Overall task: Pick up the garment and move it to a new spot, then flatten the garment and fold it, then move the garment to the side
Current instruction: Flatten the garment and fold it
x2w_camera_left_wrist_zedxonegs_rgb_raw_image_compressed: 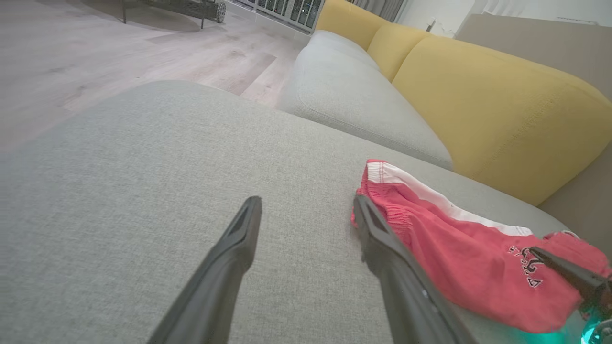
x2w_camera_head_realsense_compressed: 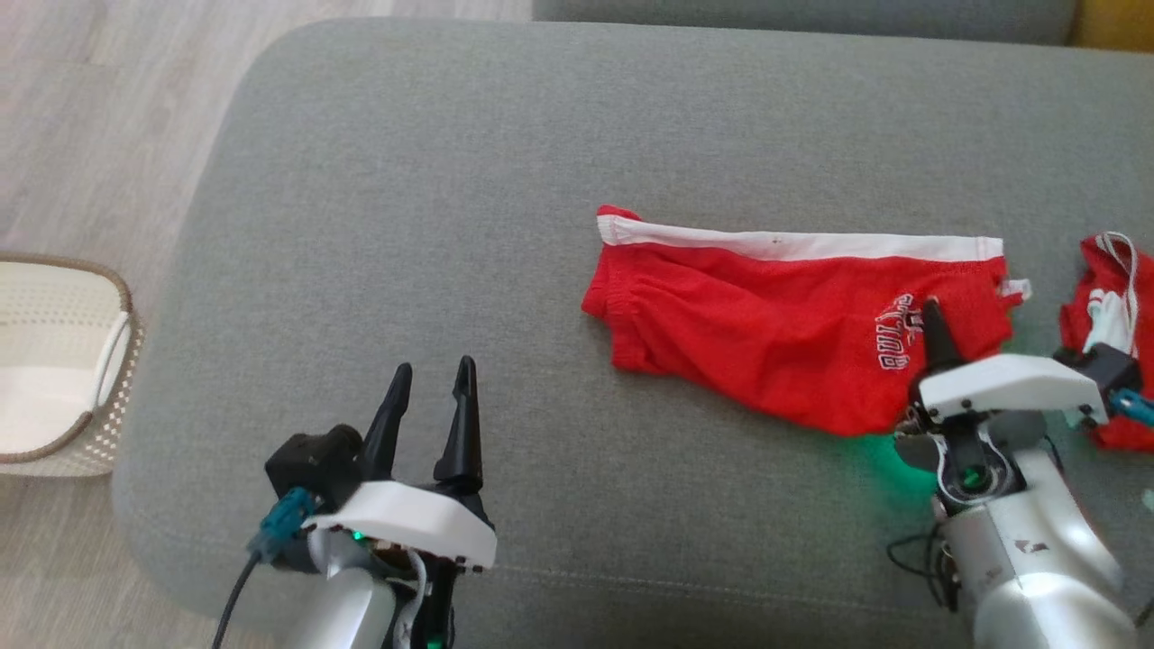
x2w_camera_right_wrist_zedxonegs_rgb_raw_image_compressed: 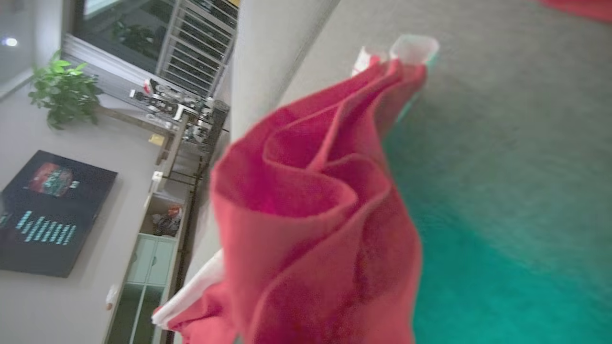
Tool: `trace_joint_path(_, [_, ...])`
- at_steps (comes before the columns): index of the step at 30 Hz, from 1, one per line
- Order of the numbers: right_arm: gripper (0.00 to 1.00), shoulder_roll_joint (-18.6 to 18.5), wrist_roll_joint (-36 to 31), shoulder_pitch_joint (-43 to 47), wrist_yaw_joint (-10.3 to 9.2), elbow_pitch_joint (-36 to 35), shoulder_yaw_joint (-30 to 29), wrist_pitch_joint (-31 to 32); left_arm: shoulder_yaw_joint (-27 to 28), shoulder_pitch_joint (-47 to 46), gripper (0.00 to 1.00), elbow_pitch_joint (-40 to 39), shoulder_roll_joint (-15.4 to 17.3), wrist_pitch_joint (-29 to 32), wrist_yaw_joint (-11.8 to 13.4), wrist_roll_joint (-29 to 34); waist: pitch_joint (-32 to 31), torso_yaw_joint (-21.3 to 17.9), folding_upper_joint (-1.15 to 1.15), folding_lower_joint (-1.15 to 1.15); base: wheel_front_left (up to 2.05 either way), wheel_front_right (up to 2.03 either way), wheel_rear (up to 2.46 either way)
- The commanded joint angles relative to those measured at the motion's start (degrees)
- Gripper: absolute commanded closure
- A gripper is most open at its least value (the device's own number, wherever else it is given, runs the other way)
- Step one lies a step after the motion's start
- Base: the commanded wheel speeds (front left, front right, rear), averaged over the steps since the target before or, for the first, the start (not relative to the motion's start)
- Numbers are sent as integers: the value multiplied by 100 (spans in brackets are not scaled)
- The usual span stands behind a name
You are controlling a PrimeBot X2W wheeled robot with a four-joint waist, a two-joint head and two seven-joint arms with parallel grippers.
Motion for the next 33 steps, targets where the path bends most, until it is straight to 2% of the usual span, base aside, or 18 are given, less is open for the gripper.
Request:
trace_joint_path(1, [100,77,149,-244,0,-324,334,-128,188,-40,0,-192,28,-70,-16,24,-47,74,0,0,0,0,0])
trace_joint_path(7, [100,77,133,-116,0,-1000,1062,-508,267,33,0,-242,28,-70,28,17,-114,265,0,0,0,0,0])
trace_joint_path(13, [100,77,206,61,0,-1577,1809,-538,254,78,0,-245,28,-70,4,46,-110,428,0,0,0,0,0])
trace_joint_path(18, [100,77,139,88,0,-1604,2146,-556,219,78,0,-216,28,-70,-11,46,-98,548,0,0,0,0,0])
trace_joint_path(27, [100,77,534,-135,0,-1374,2747,-639,101,69,0,-148,28,-70,-6,47,-33,856,0,0,0,0,0])
trace_joint_path(33, [100,77,508,-233,0,-925,3104,-714,58,78,0,-128,28,-70,3,20,9,1056,0,0,0,0,0])
